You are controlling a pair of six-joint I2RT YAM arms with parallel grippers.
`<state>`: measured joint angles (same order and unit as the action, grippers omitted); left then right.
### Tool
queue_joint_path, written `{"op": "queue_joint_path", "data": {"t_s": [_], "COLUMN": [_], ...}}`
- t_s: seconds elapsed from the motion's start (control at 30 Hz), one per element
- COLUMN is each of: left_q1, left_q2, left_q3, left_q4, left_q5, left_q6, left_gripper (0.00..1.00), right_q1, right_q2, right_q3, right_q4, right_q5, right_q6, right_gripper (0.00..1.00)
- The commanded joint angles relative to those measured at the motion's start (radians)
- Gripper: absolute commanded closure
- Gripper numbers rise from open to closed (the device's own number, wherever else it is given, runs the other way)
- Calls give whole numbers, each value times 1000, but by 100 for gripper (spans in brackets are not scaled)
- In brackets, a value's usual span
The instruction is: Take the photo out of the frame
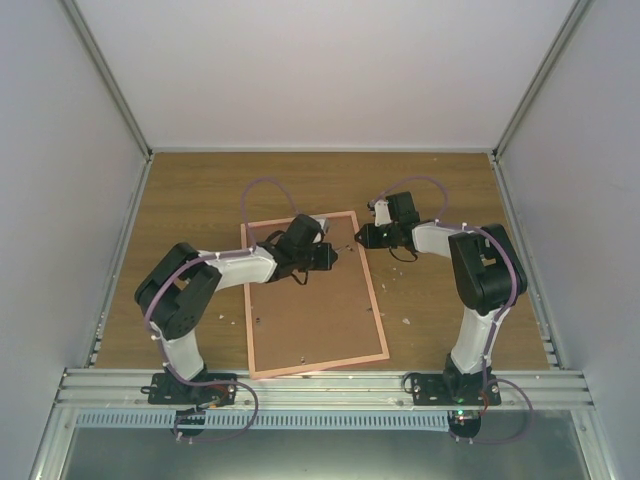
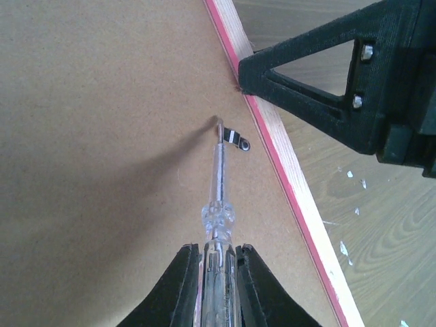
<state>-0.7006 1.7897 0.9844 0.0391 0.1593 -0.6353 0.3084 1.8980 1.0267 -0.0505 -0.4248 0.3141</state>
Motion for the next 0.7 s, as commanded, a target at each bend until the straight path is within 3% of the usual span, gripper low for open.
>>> {"op": "queue_joint_path", "data": {"t_s": [0.0, 0.67], "left_q1": [1, 17], "left_q2": [-69, -251], "left_q3": [-26, -122], "left_q4": [39, -96], "left_q5": [-3, 4], "left_q6": [20, 143], "left_gripper": [100, 100], "right_q1": [21, -1], "right_q2": [11, 129], "right_q3": [-6, 227], "right_q4": [-66, -40], "right_q5": [-7, 127], "right_q6": [-39, 62], "right_gripper": [86, 91]}}
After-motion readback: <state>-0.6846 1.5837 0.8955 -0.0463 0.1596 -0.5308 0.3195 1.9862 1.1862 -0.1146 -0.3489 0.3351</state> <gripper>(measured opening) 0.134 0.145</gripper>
